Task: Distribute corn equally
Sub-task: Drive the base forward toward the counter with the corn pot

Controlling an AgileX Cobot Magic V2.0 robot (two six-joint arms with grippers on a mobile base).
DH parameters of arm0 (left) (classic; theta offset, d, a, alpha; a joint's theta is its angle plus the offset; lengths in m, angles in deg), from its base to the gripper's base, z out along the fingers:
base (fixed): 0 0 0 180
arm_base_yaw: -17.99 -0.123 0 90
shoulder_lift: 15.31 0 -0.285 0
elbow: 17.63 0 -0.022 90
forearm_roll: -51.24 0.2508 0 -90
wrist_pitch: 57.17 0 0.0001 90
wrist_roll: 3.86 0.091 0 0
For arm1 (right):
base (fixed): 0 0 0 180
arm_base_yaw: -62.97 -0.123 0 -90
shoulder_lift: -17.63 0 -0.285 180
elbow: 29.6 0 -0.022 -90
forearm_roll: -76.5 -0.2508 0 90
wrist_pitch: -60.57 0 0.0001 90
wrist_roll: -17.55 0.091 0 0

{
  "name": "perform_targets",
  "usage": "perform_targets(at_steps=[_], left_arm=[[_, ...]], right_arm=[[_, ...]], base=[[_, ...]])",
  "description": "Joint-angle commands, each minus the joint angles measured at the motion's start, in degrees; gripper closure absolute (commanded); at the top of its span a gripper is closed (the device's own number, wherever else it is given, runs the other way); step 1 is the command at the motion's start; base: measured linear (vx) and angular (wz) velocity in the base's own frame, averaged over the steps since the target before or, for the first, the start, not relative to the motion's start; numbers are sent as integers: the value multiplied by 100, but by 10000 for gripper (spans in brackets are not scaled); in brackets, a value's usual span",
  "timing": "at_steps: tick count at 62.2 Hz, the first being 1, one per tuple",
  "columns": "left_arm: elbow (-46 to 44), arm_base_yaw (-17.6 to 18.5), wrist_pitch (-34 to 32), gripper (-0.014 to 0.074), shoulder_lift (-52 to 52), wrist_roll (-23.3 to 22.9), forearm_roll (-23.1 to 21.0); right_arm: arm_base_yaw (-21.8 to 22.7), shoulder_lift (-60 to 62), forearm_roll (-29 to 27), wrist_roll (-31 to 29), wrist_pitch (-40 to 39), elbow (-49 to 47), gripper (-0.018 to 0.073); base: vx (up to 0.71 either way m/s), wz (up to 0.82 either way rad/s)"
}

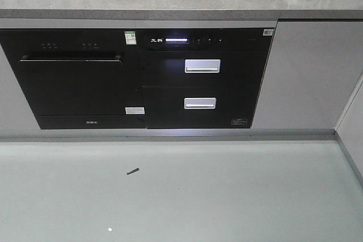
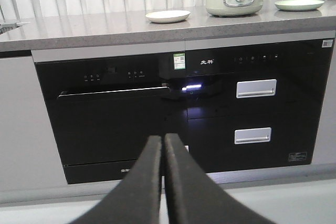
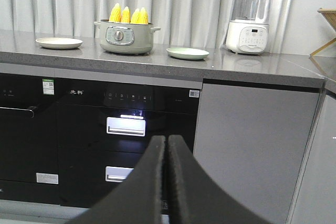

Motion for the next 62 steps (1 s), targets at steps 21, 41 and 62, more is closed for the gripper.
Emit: perform_targets(at_steps=[21,41,62], left_arm=[[17,-22,-447,603,-99,-57,-1],[17,-22,-447,603,-99,-57,-1],[17,-22,-447,603,-99,-57,-1]], right_arm=[[29,35,2,-8,-407,49,561],[29,35,2,-8,-407,49,561],[29,35,2,-8,-413,49,561]], base=[[6,-2],[7,-2],[8,-2]])
